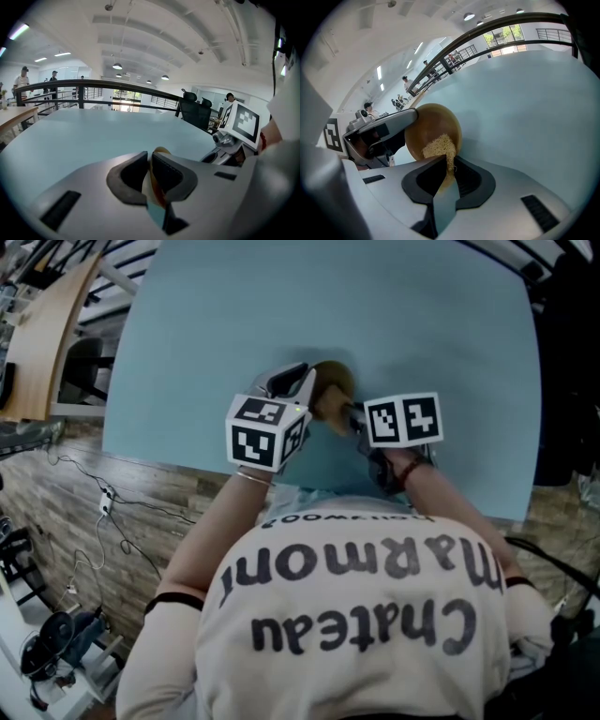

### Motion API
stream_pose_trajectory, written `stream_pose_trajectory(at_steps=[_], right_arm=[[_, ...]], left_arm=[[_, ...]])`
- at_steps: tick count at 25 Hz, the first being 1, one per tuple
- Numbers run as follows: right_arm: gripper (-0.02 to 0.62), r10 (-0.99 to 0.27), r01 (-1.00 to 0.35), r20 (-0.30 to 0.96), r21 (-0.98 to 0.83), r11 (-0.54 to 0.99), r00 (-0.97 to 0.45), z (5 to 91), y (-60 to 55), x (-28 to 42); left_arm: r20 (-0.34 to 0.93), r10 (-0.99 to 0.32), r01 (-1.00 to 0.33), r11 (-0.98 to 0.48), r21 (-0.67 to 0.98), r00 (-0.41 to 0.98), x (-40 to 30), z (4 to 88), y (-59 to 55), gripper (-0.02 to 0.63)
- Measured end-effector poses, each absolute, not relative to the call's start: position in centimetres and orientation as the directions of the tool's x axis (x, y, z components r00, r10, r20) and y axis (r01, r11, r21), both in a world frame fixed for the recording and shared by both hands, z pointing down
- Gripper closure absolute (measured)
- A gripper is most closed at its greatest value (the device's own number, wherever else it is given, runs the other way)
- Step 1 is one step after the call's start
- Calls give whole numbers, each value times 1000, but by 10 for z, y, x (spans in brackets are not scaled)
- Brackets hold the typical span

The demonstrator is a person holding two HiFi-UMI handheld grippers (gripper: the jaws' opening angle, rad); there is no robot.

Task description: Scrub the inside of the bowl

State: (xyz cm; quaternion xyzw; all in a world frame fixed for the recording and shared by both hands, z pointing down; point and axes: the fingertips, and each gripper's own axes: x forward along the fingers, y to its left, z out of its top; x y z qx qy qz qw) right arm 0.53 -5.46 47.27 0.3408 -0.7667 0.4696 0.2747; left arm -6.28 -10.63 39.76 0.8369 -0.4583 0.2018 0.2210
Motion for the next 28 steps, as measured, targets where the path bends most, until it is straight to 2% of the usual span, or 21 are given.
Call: stream_pose_trajectory(at_steps=[13,28], right_arm=[[526,-277,-781,740,-514,354,-613,469,-57,7],[525,-284,-794,759,-470,385,-586,468,-70,8]], left_arm=[[514,-701,-869,-393,300,494,-72,400,-107,572],[526,-619,-812,-440,383,583,-78,405,-108,568]])
